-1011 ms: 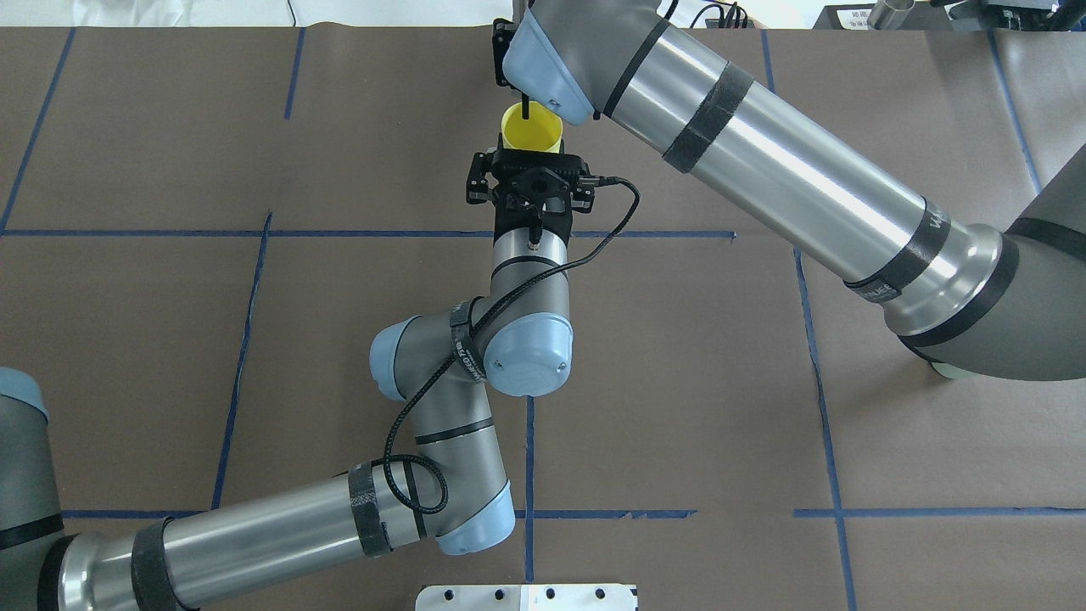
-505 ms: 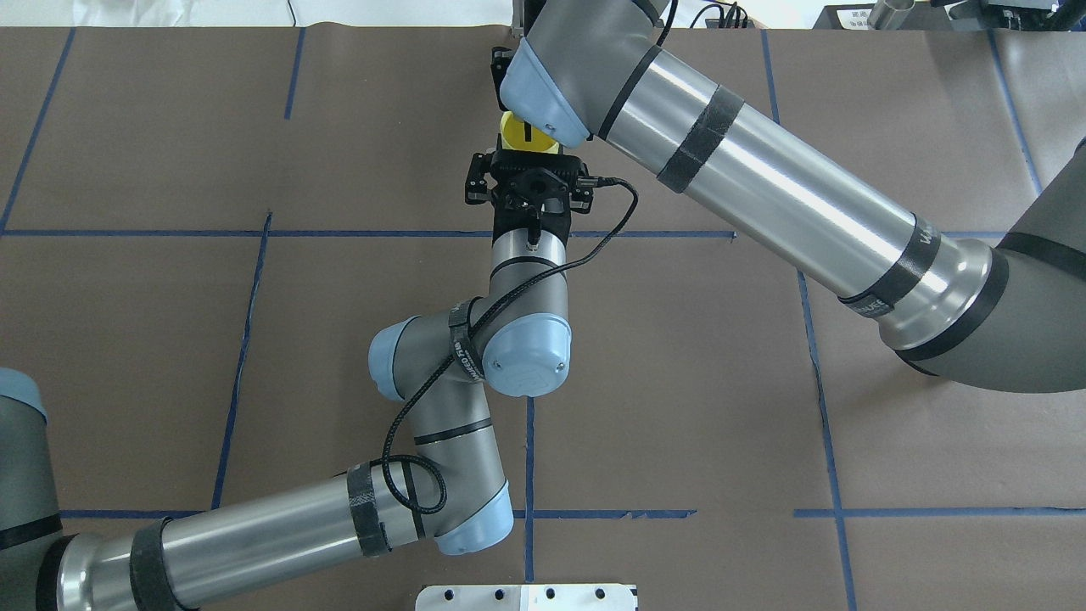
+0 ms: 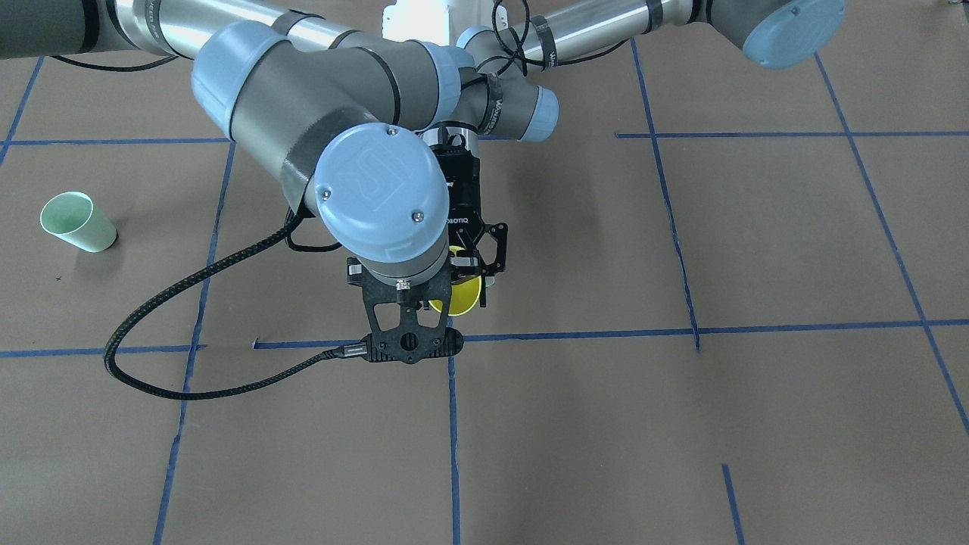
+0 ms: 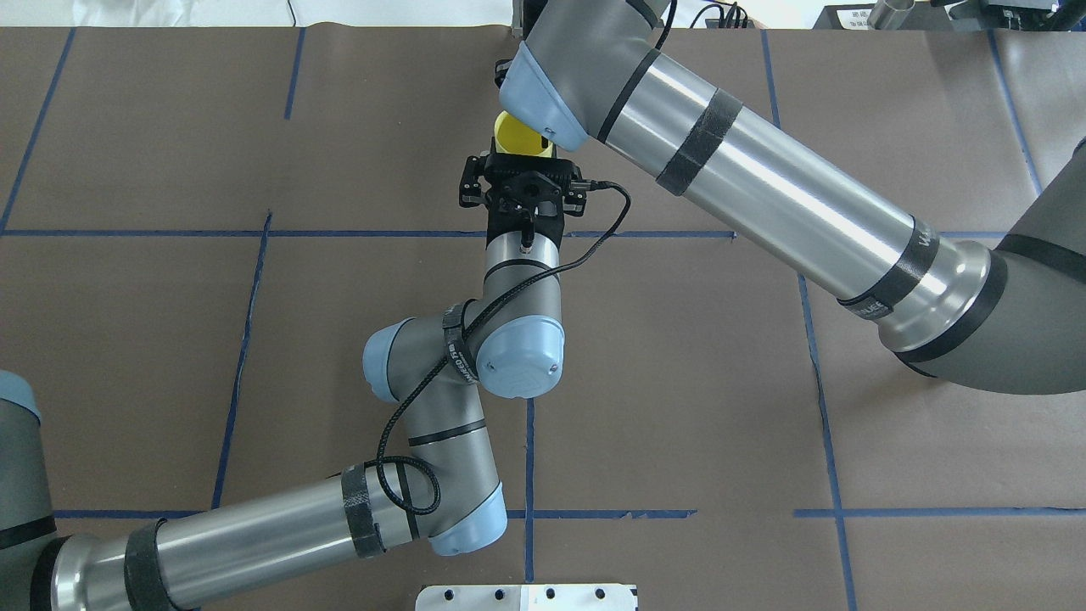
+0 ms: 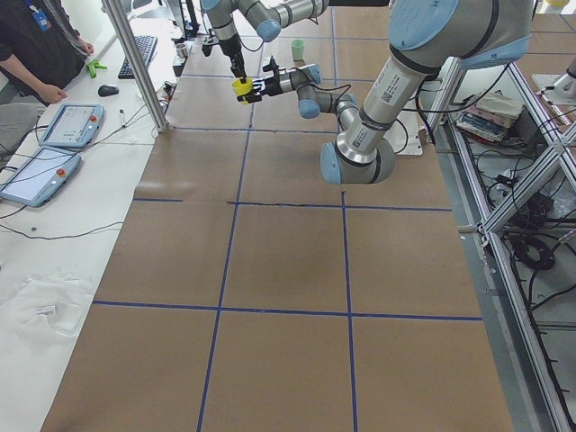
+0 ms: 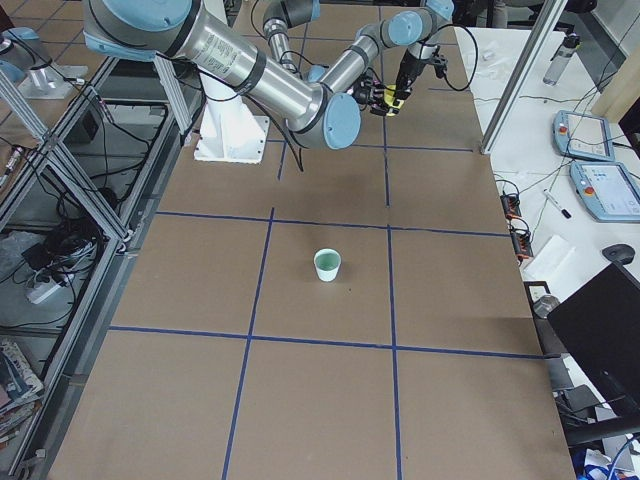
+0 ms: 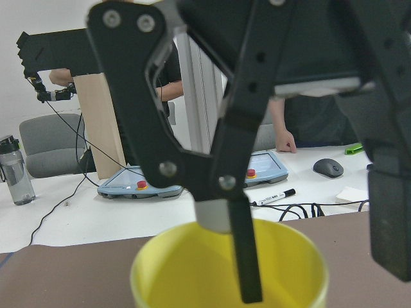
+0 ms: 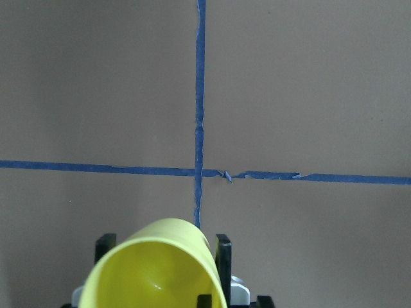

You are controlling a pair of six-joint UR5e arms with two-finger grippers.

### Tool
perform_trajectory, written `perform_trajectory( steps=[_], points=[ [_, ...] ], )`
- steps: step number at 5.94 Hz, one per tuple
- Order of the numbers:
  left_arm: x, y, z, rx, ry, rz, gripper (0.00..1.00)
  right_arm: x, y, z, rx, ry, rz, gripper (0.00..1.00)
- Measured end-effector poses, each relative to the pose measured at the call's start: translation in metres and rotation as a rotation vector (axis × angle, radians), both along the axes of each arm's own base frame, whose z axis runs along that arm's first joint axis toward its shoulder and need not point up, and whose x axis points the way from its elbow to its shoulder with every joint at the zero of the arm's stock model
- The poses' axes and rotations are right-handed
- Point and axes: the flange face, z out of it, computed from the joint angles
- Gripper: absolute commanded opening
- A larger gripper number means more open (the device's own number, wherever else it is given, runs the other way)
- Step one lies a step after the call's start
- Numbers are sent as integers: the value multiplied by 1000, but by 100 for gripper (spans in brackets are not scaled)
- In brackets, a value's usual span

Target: Transfer and stack yellow cup on green cup

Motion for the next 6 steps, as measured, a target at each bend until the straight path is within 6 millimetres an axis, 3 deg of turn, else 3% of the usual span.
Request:
perform_trajectory(
  steps=[6],
  points=[
    [-1, 0, -1, 1, 0, 0, 37, -2, -1, -2, 16, -25, 7, 32]
  ],
)
